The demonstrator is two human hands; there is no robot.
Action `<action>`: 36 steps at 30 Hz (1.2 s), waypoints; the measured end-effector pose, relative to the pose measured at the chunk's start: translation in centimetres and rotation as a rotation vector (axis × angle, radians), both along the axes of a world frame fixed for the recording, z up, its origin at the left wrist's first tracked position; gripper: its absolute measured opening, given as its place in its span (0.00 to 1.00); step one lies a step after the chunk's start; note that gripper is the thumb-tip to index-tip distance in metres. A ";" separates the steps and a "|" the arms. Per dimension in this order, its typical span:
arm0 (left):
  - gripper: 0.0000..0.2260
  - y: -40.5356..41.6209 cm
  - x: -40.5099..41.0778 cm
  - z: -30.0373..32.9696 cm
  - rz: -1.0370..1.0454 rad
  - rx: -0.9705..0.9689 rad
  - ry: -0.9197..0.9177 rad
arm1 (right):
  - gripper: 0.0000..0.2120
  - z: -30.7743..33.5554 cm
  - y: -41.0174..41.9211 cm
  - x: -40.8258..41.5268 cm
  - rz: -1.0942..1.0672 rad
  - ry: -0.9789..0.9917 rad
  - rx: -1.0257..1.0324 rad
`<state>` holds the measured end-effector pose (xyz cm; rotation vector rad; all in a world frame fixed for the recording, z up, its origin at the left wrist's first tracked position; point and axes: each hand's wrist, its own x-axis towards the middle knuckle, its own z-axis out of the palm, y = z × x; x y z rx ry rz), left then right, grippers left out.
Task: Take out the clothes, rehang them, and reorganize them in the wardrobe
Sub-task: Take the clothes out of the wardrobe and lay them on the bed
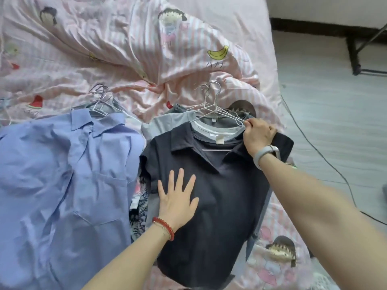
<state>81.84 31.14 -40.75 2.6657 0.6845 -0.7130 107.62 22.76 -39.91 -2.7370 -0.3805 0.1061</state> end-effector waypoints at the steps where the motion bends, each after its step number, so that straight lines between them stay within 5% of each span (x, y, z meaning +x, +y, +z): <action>1: 0.28 0.1 -0.4 -0.8 -0.016 0.027 0.011 | 0.12 -1.0 0.3 0.4 -0.017 0.004 0.014; 10: 0.26 2.3 0.4 -2.9 -0.049 0.026 0.130 | 0.22 -5.6 0.8 -2.6 0.131 0.253 -0.147; 14: 0.25 3.4 0.2 -0.6 -0.008 0.039 0.015 | 0.25 -4.3 1.5 -5.9 0.286 0.223 -0.226; 21: 0.23 10.5 -4.2 7.3 0.244 0.275 -0.196 | 0.24 3.9 8.6 -13.5 0.516 0.113 -0.025; 29: 0.22 12.6 -26.7 16.0 0.743 0.481 -0.248 | 0.19 12.8 16.3 -33.2 1.028 0.005 0.173; 36: 0.17 3.4 -51.1 22.6 1.238 0.771 -0.412 | 0.17 19.2 16.1 -58.5 1.515 0.080 0.406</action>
